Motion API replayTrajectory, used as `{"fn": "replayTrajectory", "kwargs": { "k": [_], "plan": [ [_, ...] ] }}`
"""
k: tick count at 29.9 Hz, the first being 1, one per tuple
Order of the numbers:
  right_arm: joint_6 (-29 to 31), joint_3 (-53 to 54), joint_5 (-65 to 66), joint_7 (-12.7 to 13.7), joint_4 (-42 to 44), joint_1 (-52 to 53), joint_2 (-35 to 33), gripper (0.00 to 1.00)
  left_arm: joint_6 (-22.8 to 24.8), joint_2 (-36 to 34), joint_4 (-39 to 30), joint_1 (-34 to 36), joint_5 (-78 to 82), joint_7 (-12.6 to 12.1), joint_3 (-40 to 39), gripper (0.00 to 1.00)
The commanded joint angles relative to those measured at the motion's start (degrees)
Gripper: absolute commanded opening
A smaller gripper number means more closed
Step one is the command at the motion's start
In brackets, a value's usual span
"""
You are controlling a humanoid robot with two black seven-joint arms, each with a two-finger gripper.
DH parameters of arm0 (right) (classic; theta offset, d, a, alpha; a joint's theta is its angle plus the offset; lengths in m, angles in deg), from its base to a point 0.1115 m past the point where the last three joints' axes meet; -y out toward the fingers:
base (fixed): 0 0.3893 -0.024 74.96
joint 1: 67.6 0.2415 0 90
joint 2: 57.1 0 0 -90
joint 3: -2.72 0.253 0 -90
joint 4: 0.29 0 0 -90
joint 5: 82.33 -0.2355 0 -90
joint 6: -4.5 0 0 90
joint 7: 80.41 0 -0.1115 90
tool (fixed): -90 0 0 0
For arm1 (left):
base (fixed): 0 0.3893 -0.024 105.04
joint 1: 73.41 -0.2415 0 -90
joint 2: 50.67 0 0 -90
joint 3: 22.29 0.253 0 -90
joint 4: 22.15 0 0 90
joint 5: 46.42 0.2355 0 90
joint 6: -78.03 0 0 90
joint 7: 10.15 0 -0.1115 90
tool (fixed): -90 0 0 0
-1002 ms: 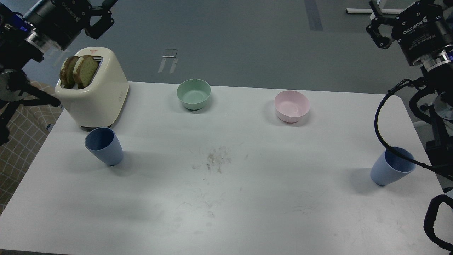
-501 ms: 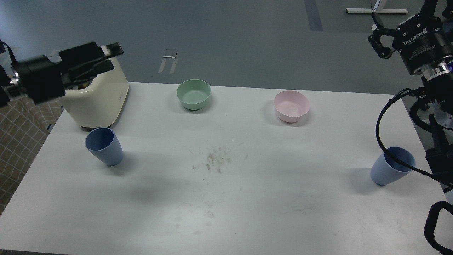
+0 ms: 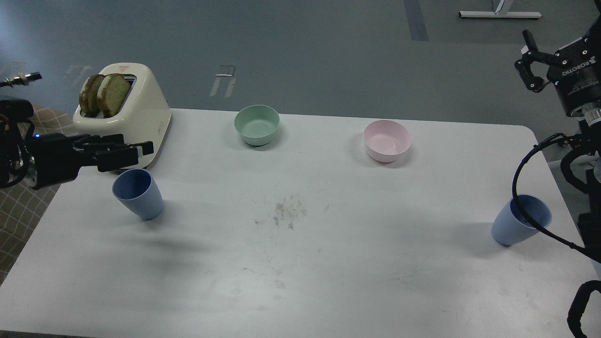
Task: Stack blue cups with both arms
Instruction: 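Grasp the blue cup near the left arm with the left gripper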
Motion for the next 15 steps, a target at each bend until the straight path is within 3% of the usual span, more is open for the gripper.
{"fn": "replayTrajectory", "kwargs": {
  "k": [1,3,6,10,15],
  "plan": [
    [0.0,0.8,0.0,0.0,-0.6,-1.0,-0.1,1.00,-0.5,1.4,6.0,0.2,1.5,0.1,3.1,0.85],
    [0.0,1.0,0.0,0.0,-0.8,-1.4,-0.1,1.00,-0.7,1.8,7.1,0.2,1.6,0.1,3.2,0.85],
    [0.0,1.7,0.0,0.0,-1.3,-2.1,-0.1,1.00,-1.4,3.1,10.1,0.1,1.6,0.3,3.2,0.74],
    [0.0,1.7,0.0,0.0,-1.7,-2.5,-0.1,1.00,-1.5,4.0,10.7,0.3,1.6,0.3,3.3,0.71],
    [0.0,1.8,-0.1,0.0,-1.7,-2.5,-0.1,1.00,-1.5,5.4,11.7,0.3,1.5,0.3,3.7,0.59]
  ]
}}
